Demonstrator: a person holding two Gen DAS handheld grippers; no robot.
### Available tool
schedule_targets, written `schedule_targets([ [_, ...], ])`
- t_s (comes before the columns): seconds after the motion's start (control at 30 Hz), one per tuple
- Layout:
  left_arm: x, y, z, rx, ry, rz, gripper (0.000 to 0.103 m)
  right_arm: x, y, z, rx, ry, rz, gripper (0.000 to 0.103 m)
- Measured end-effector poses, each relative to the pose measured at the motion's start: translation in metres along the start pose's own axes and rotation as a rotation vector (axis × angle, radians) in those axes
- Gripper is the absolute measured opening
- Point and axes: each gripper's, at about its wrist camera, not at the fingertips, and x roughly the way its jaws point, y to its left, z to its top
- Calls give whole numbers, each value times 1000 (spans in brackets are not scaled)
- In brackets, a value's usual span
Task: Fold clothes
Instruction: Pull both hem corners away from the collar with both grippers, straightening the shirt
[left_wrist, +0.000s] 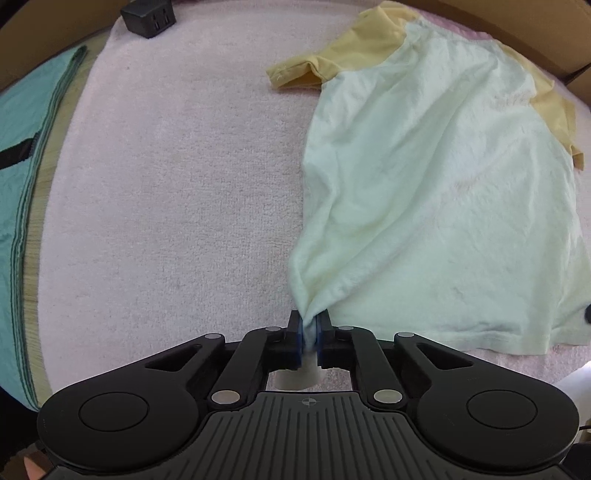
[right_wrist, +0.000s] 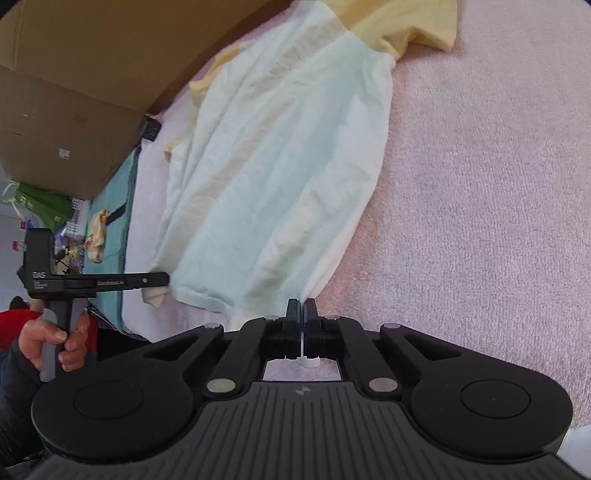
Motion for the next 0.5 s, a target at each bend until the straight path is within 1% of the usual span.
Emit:
schedule_targets([
  [0.17,-29,-4,-9,24,-33,-29,2,-48,13,9,-45,-69,48,1],
  [0.3,-50,-15,-17,67,-44,-56,3,-79,18,12,-62,-105,79,1],
  [0.37,-58,-21,-21,97,-42,-71,4,-91,19,10,-66,-110,89,1],
  [0.4,-61,-25,-23,113,-39,-76,23,-96,19,7,-66,-106,92,1],
  [0.43,-62,-27,-27,130,-28,-82,31,-100,19,5,-68,-100,92,1],
  [0.47,-61,-29,-32,154,-17,-79,43,-103,18,2,-70,-91,87,1],
  [0.5,-59,-31,-36,175,-8,-71,58,-104,16,-1,-73,-80,75,1],
])
